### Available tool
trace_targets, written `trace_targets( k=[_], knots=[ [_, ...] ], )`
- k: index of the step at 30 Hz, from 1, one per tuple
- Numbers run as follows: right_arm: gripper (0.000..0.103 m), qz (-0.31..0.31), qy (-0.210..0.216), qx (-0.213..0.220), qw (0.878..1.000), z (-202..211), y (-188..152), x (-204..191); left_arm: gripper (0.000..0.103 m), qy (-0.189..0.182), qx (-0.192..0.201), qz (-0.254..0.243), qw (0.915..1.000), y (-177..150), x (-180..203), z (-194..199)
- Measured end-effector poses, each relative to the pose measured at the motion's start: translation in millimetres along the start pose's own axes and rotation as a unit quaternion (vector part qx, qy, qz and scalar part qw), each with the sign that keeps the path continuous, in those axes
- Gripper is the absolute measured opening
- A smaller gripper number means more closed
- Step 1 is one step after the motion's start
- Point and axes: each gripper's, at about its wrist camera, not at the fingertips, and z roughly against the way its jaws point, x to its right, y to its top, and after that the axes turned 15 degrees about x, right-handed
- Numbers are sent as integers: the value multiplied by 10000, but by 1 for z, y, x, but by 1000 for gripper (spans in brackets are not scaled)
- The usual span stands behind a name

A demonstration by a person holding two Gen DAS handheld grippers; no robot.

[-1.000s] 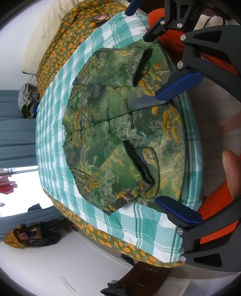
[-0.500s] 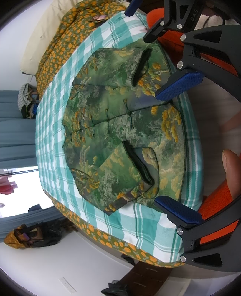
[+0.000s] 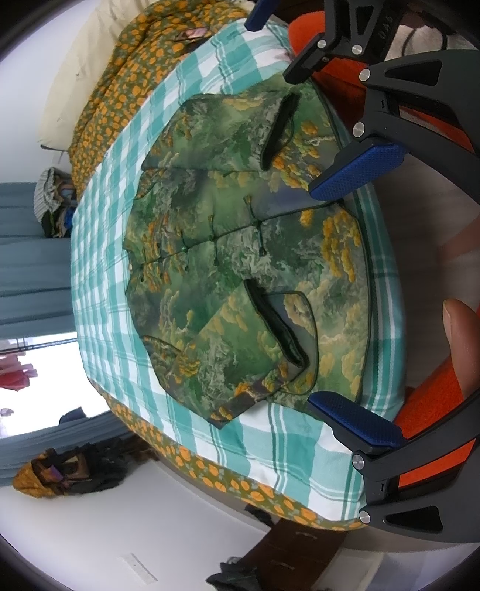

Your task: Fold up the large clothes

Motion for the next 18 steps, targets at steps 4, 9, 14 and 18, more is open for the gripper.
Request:
trace_targets(
  k=[4, 9, 14, 18],
  knots=[
    [100, -60, 125, 168, 9998, 2, -3, 11, 103, -34, 46, -176, 9998, -2, 1, -2],
    [100, -167, 408, 353, 9984, -15, -7, 53, 103, 84, 247, -279, 9993, -5, -9, -5],
    [103, 609, 997, -489, 9919, -80, -28, 45, 103, 22, 6, -8, 10000, -8, -18, -17],
    [101, 940, 1249, -679, 9854, -126, -45, 21, 103, -45, -119, 100, 9999, -10, -18, -17]
  ],
)
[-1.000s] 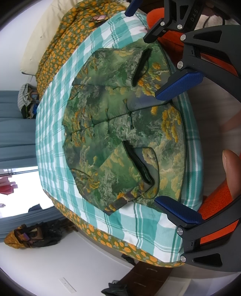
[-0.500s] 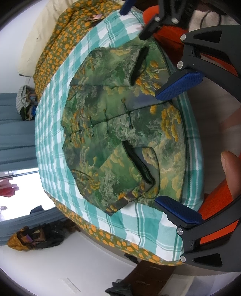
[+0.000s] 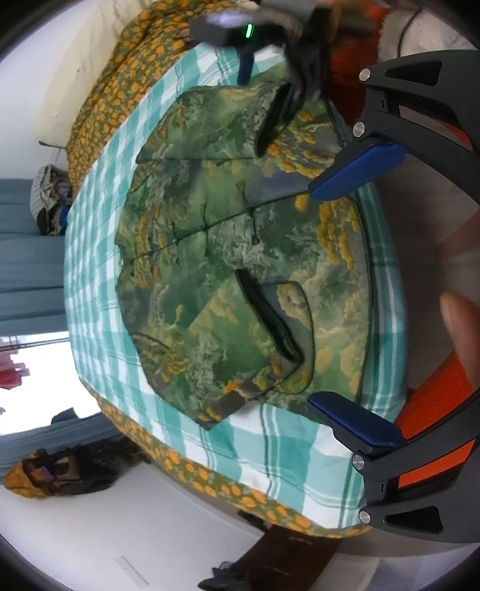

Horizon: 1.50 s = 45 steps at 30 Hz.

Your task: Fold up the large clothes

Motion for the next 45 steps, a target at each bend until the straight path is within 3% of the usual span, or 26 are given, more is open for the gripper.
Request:
trace_targets(
  k=[3, 5, 7, 11, 15, 19, 21, 22, 23, 25, 28, 31, 34, 36, 38, 42, 43, 44, 45],
  knots=[
    [95, -231, -142, -242, 9993, -35, -5, 10, 103, 26, -172, 35, 9998, -3, -5, -3],
    [44, -692, 71, -258, 9972, -37, -3, 24, 103, 1, -257, 52, 9997, -6, -8, -6],
    [15, -918, 124, -130, 9956, -25, 3, 32, 103, -22, -270, 68, 9996, -8, -14, -9],
    [13, -1116, -240, 518, 9921, 35, 25, 67, 103, -163, -160, 19, 9997, -5, -24, -18],
    [12, -1008, -1230, 1045, 9817, 94, 41, 129, 102, -327, -17, -142, 9994, 6, -32, -28],
    [12, -1171, -2205, 1059, 9625, 124, 39, 211, 102, -455, 156, -404, 9980, 19, -35, -39],
    [12, -1289, -2807, 930, 9465, 129, 33, 257, 103, -540, 209, -579, 9966, 24, -34, -47],
    [19, -1283, -3039, 793, 9407, 127, 31, 272, 102, -561, 221, -654, 9960, 26, -34, -51],
    [33, -1245, -3370, 598, 9313, 127, 25, 286, 102, -571, 221, -733, 9954, 27, -34, -56],
    [39, -1332, -3911, 410, 9097, 131, 11, 298, 102, -610, 204, -923, 9936, 28, -34, -69],
    [44, -1885, -3481, 531, 9168, 142, -4, 279, 102, -681, 48, -1298, 9892, 27, -32, -91],
    [45, -1962, -2740, 608, 9395, 138, -20, 217, 103, -798, -123, -1815, 9801, 23, -26, -118],
    [45, -2116, -2144, 723, 9508, 133, -30, 165, 103, -932, -278, -2328, 9676, 18, -15, -150],
    [45, -2320, -1748, 756, 9539, 126, -35, 123, 103, -851, -397, -2481, 9642, 16, -12, -176],
    [45, -2442, -1502, 745, 9551, 122, -41, 101, 103, -820, -566, -2327, 9674, 16, -16, -197],
    [45, -2326, -856, 600, 9669, 109, -37, 52, 100, -1156, -883, -1527, 9775, 16, -34, -224],
    [45, -2202, -789, 580, 9705, 109, -36, 42, 95, -1265, -889, -1409, 9779, 15, -36, -224],
    [45, -2009, -755, 582, 9750, 109, -32, 30, 74, -1416, -904, -1287, 9774, 15, -39, -223],
    [45, -1909, -749, 603, 9769, 109, -31, 27, 46, -1595, -948, -1156, 9758, 14, -42, -220]
  ],
)
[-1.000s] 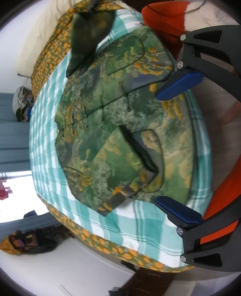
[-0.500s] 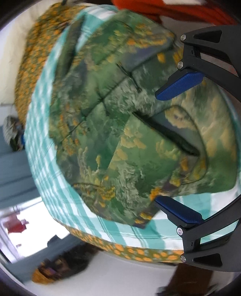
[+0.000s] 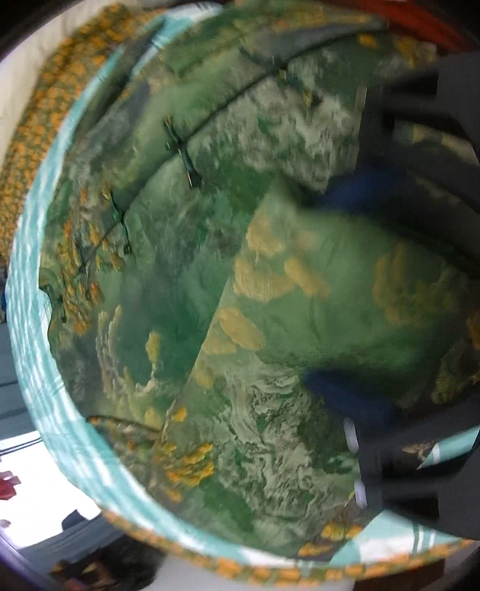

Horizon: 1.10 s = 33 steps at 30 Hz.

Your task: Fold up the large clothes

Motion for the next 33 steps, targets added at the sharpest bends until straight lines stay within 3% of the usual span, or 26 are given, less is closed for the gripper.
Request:
trace_targets(
  k=[1, 2, 7, 11, 14, 16, 19, 21, 24, 26, 28, 31, 33],
  knots=[
    [45, 91, 18, 28, 10000, 1, -1, -5, 33, -140, 7, 102, 9998, 0, -2, 4],
    [45, 160, 37, 53, 9999, 2, -1, -9, 13, -127, 61, 163, 9998, 0, -4, 11],
    [45, 238, 98, 99, 9996, 3, 3, -13, 8, -81, 732, 649, 9952, 15, -30, 68],
    [45, 305, 81, 185, 9993, 4, 6, -11, 8, 283, 1500, 1316, 9795, 29, -86, 140],
    [45, 298, 53, 221, 9993, 4, 8, -10, 9, 998, 1925, 1906, 9574, 24, -152, 191],
    [45, 258, 43, 235, 9994, 3, 9, -8, 12, 1578, 1995, 2289, 9396, 12, -195, 213],
    [45, 197, 32, 236, 9995, 1, 10, -6, 23, 2628, 1910, 2963, 8982, -25, -260, 241],
    [45, 154, 18, 222, 9996, -1, 11, -4, 38, 3169, 1810, 3326, 8696, -57, -288, 257],
    [45, 140, -40, 225, 9996, -1, 11, -2, 56, 3403, 1743, 3697, 8468, -97, -295, 269],
    [45, 123, -112, 188, 9997, -2, 10, 1, 63, 3320, 1698, 3790, 8469, -114, -288, 272],
    [46, 71, -157, 97, 9998, -6, 10, 5, 68, 3071, 1647, 3800, 8568, -124, -268, 268],
    [56, -89, -176, -28, 9998, -13, 11, 14, 77, 2436, 1537, 3702, 8832, -122, -227, 252],
    [62, -315, -91, -117, 9994, -19, 15, 27, 85, 1745, 1385, 3596, 9061, -115, -194, 235]
  ],
)
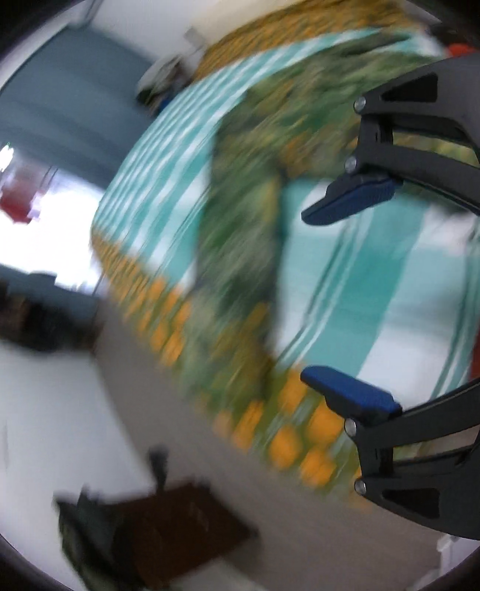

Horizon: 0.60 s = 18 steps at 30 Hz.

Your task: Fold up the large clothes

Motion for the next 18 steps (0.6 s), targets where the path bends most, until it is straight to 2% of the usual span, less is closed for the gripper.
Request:
trace_targets(
  k=[2, 4, 6, 9, 11, 14, 17, 18],
  knots=[
    [64, -183, -42, -91, 9998, -6, 4, 15, 86, -500, -401, -115, 9979, -15, 26, -10],
    [65, -392, -130, -326, 9986, -18, 8, 39, 86, -945, -824, -393, 9913, -39, 59, -21],
    [65, -575, -172, -548, 9967, -29, 7, 58, 87, -1190, -1115, -748, 9838, -62, 89, -32],
    [65, -830, -131, -1206, 9891, -55, -2, 83, 87, -1246, -1468, -1057, 9756, -91, 112, -52],
    [65, -1061, -57, -1622, 9810, -71, -14, 96, 87, -1324, -1741, -1007, 9706, -104, 117, -71],
    [65, -1205, 245, -1833, 9753, -84, -27, 96, 87, -1319, -2009, -992, 9656, -118, 121, -86],
    [65, -979, 417, -1870, 9766, -94, -32, 85, 86, -1357, -2015, -1138, 9633, -130, 131, -87],
    [65, -864, 449, -1878, 9774, -98, -34, 80, 77, -1368, -1995, -1207, 9628, -132, 134, -86]
  ],
)
